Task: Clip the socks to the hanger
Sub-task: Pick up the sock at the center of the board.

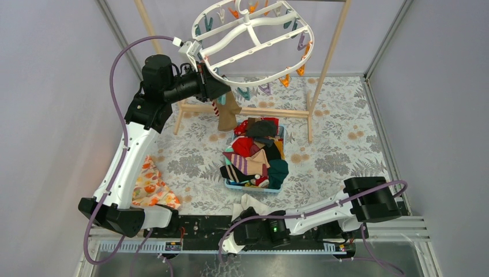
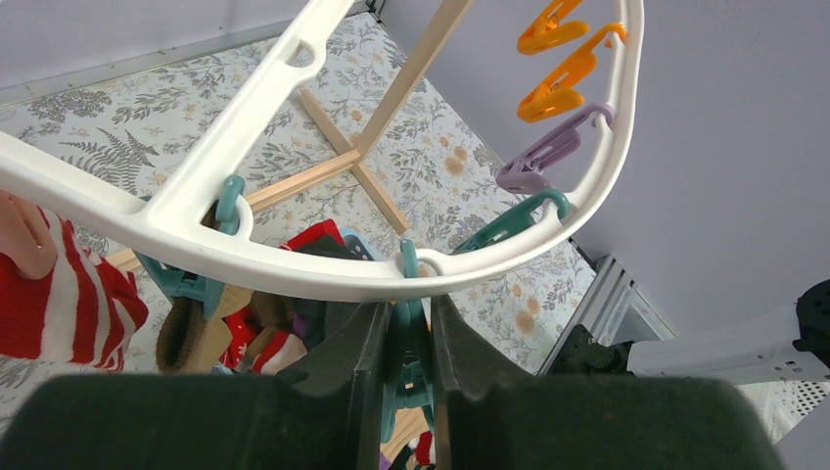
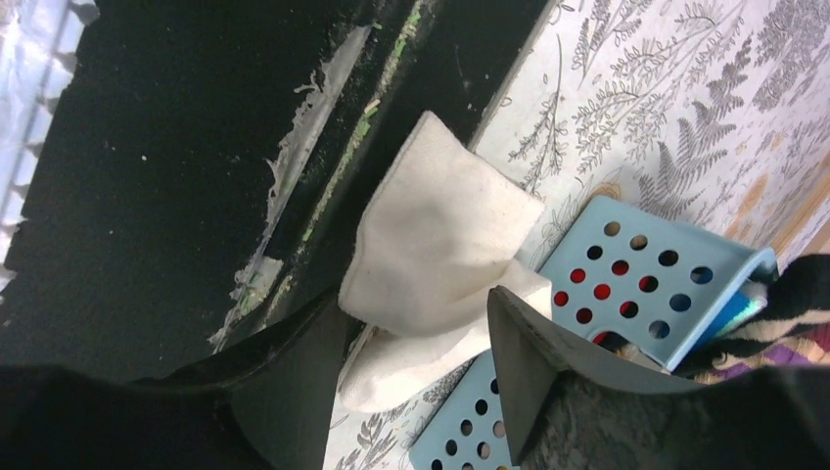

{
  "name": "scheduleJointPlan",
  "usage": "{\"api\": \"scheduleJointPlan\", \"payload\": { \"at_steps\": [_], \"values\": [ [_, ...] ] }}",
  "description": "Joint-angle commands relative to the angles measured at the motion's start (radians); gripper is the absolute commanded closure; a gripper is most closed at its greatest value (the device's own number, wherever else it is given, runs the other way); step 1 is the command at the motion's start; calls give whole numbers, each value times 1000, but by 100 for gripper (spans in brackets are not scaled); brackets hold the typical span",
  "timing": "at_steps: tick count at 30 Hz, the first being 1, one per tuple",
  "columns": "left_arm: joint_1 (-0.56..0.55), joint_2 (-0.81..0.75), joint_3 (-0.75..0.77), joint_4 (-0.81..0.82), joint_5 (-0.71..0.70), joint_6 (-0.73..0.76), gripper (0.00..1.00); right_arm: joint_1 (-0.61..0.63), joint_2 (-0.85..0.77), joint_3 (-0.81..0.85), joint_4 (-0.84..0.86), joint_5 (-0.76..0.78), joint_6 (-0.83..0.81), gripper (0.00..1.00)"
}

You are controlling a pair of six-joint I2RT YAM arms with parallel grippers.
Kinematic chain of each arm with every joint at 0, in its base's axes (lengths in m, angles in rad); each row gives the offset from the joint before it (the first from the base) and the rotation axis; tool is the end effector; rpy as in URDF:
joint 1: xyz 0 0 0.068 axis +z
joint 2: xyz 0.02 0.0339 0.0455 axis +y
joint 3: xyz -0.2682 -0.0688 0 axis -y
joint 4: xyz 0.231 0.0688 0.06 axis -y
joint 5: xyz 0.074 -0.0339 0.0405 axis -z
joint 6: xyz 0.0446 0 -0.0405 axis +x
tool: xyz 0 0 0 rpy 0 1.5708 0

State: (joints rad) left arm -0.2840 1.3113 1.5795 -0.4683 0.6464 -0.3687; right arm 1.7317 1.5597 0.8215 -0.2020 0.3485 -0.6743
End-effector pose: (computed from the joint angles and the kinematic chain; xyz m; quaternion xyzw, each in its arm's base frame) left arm 0.2473 -0.1002 0.4700 0.1698 0.7420 -0.4253 0.4897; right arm -0.0325 0.2952 0.1770 -0.8544 0.3868 0.0117 0.3468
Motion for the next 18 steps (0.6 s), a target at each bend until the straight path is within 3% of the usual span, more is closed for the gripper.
{"api": "scheduleJointPlan", "payload": {
  "at_steps": [1,6,12,18],
  "values": [
    [6,-19,16,-23,39,17,95,7,40,22,56,0,-58,40],
    [12,-15,28,-29,39,19,95,7,83,31,76,-32,-56,55],
    [15,-13,28,-33,41,19,95,-16,67,56,149,-23,8,100],
    [15,-5,39,-33,45,15,95,-210,-58,208,69,-198,323,100]
  ]
}}
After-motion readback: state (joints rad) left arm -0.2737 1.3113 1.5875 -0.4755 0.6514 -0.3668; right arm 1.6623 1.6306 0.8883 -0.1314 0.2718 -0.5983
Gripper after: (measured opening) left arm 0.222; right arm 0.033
